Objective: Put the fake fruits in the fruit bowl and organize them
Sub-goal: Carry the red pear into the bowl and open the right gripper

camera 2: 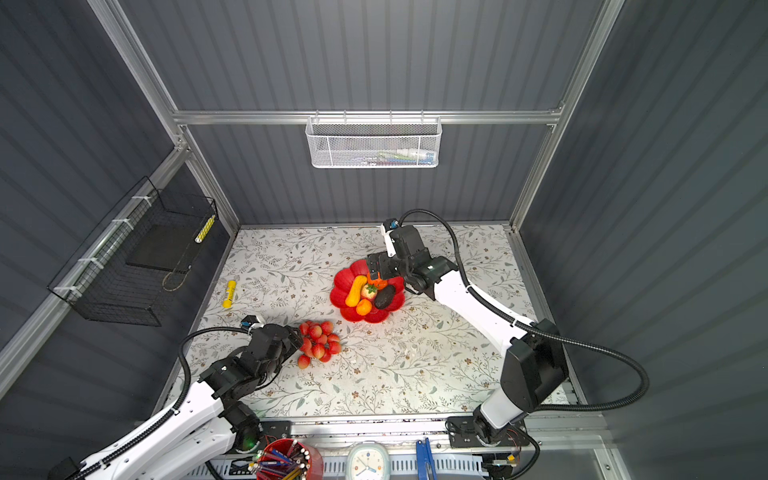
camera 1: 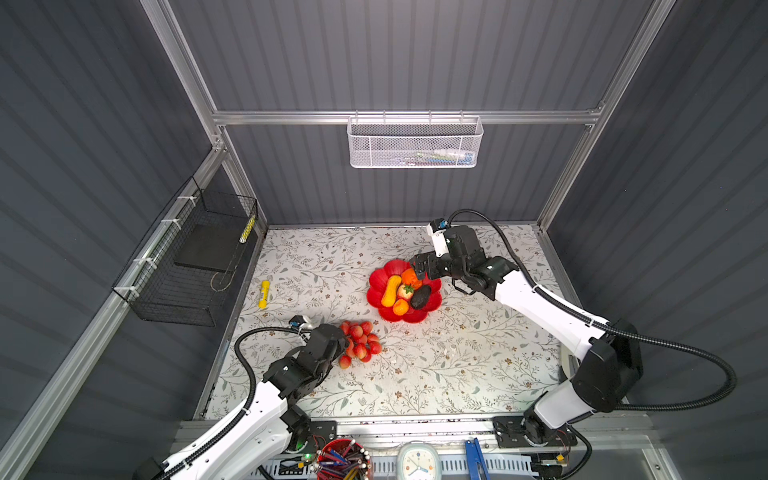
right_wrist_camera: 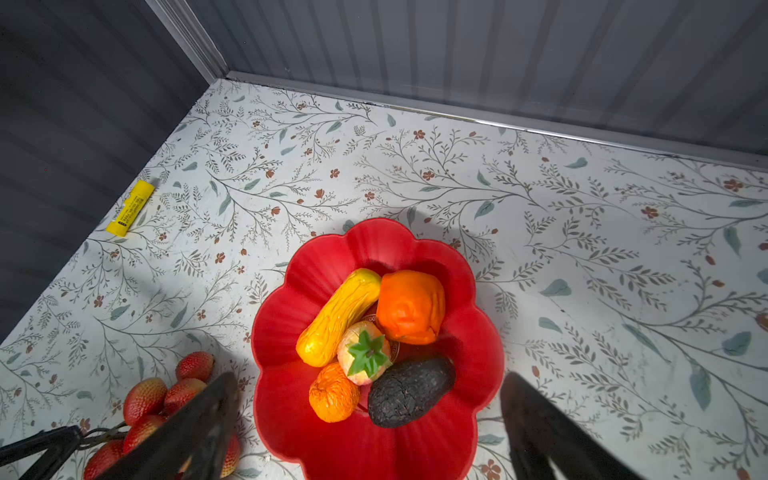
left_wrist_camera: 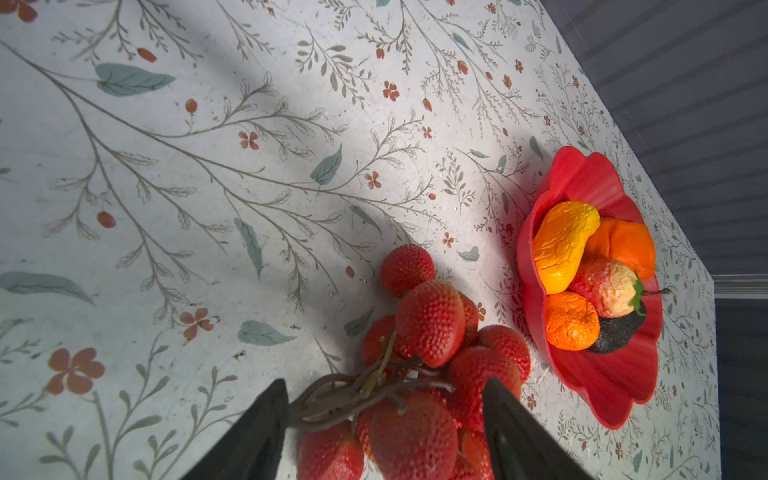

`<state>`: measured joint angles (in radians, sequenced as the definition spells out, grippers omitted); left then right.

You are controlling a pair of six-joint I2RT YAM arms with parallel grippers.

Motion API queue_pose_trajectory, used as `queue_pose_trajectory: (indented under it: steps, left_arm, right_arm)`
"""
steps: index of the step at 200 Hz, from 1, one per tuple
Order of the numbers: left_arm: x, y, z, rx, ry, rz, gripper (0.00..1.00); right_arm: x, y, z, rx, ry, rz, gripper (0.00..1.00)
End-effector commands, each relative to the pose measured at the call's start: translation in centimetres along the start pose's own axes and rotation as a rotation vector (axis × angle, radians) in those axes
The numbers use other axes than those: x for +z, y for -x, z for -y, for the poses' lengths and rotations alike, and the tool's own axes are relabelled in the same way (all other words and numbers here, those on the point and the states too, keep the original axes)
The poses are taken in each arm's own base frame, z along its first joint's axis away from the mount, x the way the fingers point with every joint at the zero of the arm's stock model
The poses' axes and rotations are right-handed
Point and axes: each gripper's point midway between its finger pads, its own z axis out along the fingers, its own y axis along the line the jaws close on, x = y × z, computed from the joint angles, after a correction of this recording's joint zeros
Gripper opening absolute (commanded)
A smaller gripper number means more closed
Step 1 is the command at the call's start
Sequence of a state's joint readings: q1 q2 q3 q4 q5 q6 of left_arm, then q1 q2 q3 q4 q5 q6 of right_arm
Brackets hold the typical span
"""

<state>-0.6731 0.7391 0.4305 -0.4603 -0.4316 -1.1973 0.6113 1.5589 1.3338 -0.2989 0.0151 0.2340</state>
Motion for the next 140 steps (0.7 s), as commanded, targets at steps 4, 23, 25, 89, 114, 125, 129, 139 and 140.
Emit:
queue_pose_trajectory:
  steps: [4,23,25,89,114,125,129,139,140]
  left_arm:
    - [0.6,-0.9,-0.4,-0.061,0.003,-0.033,0.72]
    - [0.1,-0.8,-0.8,-0.072,0.022,-0.034,0.73]
    - [0.0,-0.7,-0.9,-0.072,0.026,-0.031,0.74]
    - [-4.9,3.2,-1.4,-0.102,0.007,0.092,0.80]
    - [-3.8,1.2,-2.0,-0.129,0.022,0.009,0.78]
    - [-3.2,0.1,-2.4,-0.142,0.033,-0.030,0.77]
    - [-3.1,-0.2,-2.7,-0.148,0.043,-0.043,0.77]
    - [-2.8,-0.9,-3.2,-0.157,0.059,-0.065,0.77]
    - [-2.7,-0.9,-3.2,-0.158,0.060,-0.067,0.77]
  right_arm:
    - [0.0,-1.2,0.5,-0.008,-0.019,-0.017,0.99]
    - [-0.3,-1.4,0.7,-0.011,-0.022,-0.014,0.99]
    - [-0.3,-1.3,0.7,-0.012,-0.023,-0.012,0.99]
    - [-0.4,-1.6,1.2,-0.019,-0.038,-0.002,0.99]
    - [-0.4,-1.6,1.4,-0.017,-0.043,0.001,0.99]
    - [-0.6,-1.4,1.5,-0.017,-0.043,0.005,0.99]
    - [-0.6,-1.4,1.4,-0.017,-0.042,0.006,0.99]
    - [-0.8,-1.3,1.5,-0.016,-0.044,0.012,0.99]
    - [-0.8,-1.3,1.6,-0.015,-0.045,0.012,0.99]
